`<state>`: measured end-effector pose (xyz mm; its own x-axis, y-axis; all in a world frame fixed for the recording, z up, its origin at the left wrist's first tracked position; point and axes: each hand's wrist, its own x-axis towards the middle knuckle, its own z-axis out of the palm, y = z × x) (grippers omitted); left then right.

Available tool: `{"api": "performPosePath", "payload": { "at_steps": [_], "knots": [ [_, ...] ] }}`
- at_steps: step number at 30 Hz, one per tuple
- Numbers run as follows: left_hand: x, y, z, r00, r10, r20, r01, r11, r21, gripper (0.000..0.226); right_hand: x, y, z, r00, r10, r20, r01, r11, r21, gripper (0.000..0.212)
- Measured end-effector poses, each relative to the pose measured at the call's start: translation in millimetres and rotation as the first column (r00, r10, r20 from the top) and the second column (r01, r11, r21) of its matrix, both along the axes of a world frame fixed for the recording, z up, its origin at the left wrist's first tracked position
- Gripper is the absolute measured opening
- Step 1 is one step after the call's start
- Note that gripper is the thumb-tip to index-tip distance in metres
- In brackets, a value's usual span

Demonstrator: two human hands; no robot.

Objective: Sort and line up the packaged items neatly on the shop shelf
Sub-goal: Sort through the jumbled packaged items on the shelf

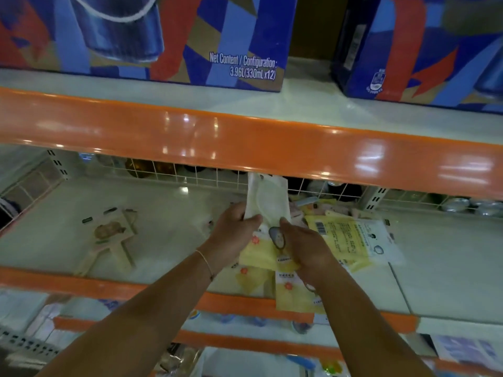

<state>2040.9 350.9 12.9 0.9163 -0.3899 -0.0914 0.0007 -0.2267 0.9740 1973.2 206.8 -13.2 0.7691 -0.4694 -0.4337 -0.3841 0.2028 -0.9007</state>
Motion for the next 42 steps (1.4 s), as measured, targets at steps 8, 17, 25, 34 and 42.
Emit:
{"api": "performPosePath", "payload": {
  "at_steps": [8, 17, 25, 34, 42],
  "knots": [
    [-24, -67, -10, 0.944, -0.317, 0.092, 0.267, 0.897, 0.353, 0.031, -55, -71, 3, 0.981, -0.179, 0.071, 0.182, 0.983, -0.03, 0.013],
    [-90, -198, -13, 0.866, -0.487, 0.112, 0.376, 0.783, 0.495, 0.028, -137, -211, -8, 0.953, -0.302, 0.026, 0.302, 0.936, -0.183, 0.012],
    [-124, -266, -21, 0.828, -0.53, 0.182, 0.33, 0.725, 0.605, 0.026, -196, -302, -17, 0.924, -0.379, -0.05, 0.353, 0.896, -0.269, 0.012],
    [-127, -296, -26, 0.847, -0.495, 0.195, 0.278, 0.724, 0.632, 0.024, -201, -343, -31, 0.921, -0.357, -0.153, 0.244, 0.838, -0.488, 0.024],
    [-128, -298, -32, 0.843, -0.493, 0.216, 0.247, 0.71, 0.66, 0.027, -202, -339, -25, 0.87, -0.296, -0.395, -0.136, 0.626, -0.768, 0.069]
  ]
}}
